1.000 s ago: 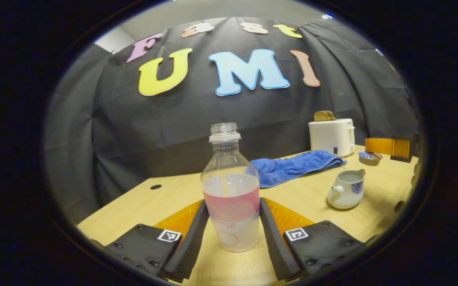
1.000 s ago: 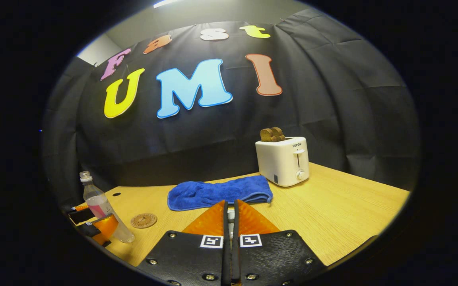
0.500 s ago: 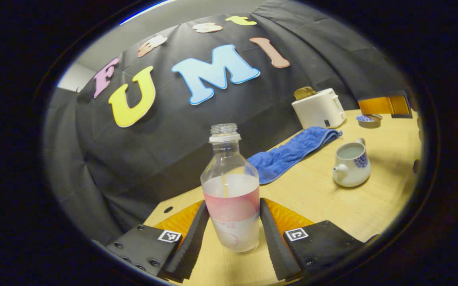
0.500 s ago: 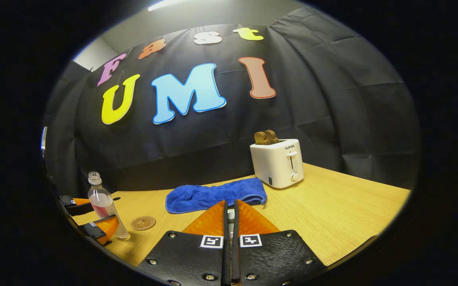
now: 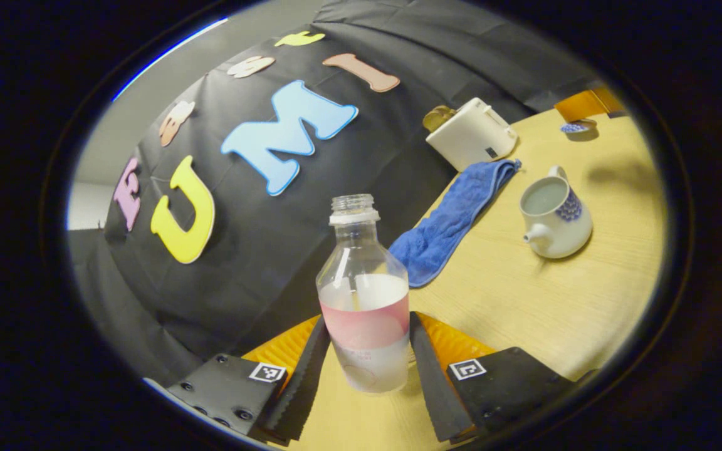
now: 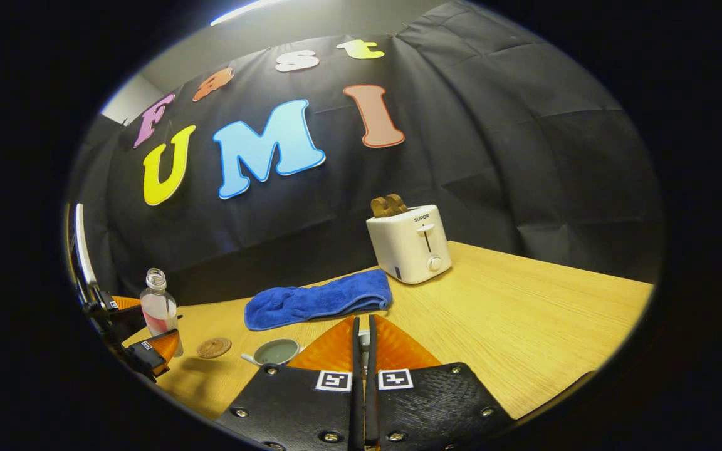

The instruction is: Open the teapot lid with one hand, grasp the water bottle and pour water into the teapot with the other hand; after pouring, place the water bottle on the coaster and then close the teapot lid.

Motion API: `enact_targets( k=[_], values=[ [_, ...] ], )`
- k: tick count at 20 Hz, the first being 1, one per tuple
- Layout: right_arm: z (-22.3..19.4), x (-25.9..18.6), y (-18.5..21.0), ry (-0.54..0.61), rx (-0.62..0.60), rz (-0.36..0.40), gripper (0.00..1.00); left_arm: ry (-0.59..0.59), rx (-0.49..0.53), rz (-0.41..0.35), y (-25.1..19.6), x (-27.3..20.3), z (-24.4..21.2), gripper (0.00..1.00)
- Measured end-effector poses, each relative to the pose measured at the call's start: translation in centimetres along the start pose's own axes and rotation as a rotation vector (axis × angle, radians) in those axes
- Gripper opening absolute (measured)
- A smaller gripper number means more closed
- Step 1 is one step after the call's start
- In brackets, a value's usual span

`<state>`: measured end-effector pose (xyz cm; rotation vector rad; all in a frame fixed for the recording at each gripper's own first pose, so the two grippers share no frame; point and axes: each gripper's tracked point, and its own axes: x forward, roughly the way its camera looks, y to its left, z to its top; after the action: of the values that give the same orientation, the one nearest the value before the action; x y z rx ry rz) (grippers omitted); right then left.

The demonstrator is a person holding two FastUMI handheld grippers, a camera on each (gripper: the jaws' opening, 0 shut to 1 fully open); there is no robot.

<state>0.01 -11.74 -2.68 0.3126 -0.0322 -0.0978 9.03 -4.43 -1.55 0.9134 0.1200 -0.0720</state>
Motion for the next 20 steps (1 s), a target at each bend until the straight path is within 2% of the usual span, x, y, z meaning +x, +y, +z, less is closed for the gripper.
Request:
enact_targets(
  k=[4, 20],
  values=[
    [0.4, -0.3, -0.3, -0.014, 0.013, -0.003, 0.01, -0.022, 0.141, 0.013, -0.3, 0.6, 1.9, 0.87],
    [1.3, -0.9, -0.6, -0.041, 0.044, 0.004, 0.01, -0.066, 0.604, -0.002, -0.8, 1.4, 5.7, 0.87]
  ],
)
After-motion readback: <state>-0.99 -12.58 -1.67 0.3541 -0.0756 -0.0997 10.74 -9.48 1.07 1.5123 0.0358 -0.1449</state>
